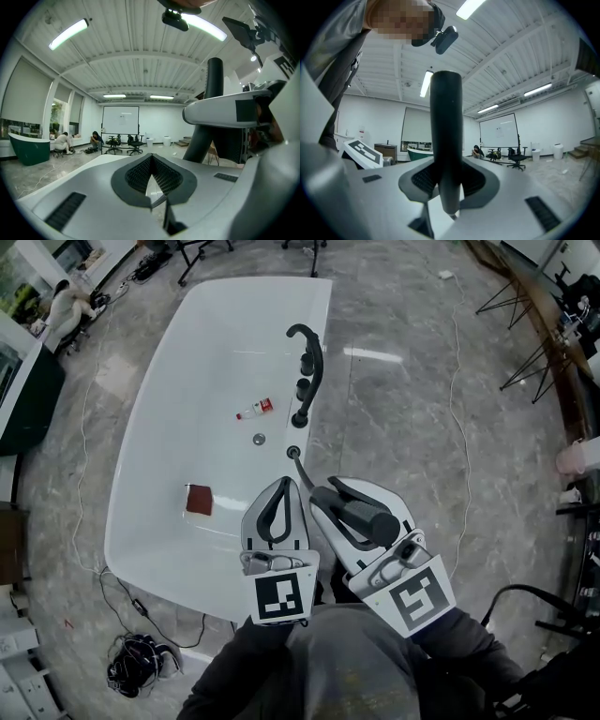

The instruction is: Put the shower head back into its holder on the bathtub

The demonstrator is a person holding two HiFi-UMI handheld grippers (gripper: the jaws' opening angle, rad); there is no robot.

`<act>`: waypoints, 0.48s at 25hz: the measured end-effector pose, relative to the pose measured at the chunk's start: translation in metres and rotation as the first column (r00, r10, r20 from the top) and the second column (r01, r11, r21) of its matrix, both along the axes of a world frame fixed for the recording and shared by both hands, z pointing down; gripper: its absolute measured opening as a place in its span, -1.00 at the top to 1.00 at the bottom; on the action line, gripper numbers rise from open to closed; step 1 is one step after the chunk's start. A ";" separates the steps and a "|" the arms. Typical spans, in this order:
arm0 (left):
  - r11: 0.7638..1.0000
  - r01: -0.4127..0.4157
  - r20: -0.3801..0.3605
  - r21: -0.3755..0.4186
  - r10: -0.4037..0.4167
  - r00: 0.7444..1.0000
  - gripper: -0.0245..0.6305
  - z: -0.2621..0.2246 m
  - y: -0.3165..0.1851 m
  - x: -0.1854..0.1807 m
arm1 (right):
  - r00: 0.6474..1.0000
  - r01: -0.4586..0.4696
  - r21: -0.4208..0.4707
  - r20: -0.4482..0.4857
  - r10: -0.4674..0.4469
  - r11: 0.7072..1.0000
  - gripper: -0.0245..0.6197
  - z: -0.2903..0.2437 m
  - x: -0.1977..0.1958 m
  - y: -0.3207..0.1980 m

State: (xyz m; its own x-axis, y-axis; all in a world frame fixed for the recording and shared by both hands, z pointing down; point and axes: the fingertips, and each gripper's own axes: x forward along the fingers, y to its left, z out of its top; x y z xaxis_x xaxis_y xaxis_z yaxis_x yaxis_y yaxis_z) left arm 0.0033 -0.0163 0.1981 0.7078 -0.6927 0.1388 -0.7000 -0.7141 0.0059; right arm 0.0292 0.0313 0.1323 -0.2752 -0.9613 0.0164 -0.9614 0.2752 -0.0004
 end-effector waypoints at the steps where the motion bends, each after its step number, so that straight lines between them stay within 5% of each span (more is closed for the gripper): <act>1: 1.000 0.004 0.004 0.000 -0.004 1.000 0.92 0.001 -0.001 0.001 | 1.000 0.003 -0.002 0.005 -0.003 1.000 0.55 0.001 0.002 -0.001; 12: 0.998 0.061 0.022 0.026 -0.062 0.998 0.92 -0.005 -0.006 0.023 | 0.999 0.053 0.012 0.010 -0.054 0.999 0.55 0.000 0.031 -0.005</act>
State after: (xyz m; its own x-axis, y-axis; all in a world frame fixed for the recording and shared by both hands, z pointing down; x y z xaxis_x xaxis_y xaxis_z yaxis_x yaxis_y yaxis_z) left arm 0.0265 -0.0218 0.1931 0.6606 -0.7381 0.1369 -0.7423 -0.6695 -0.0280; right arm 0.0602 0.0261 0.1328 -0.3262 -0.9453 0.0022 -0.9453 0.3262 -0.0063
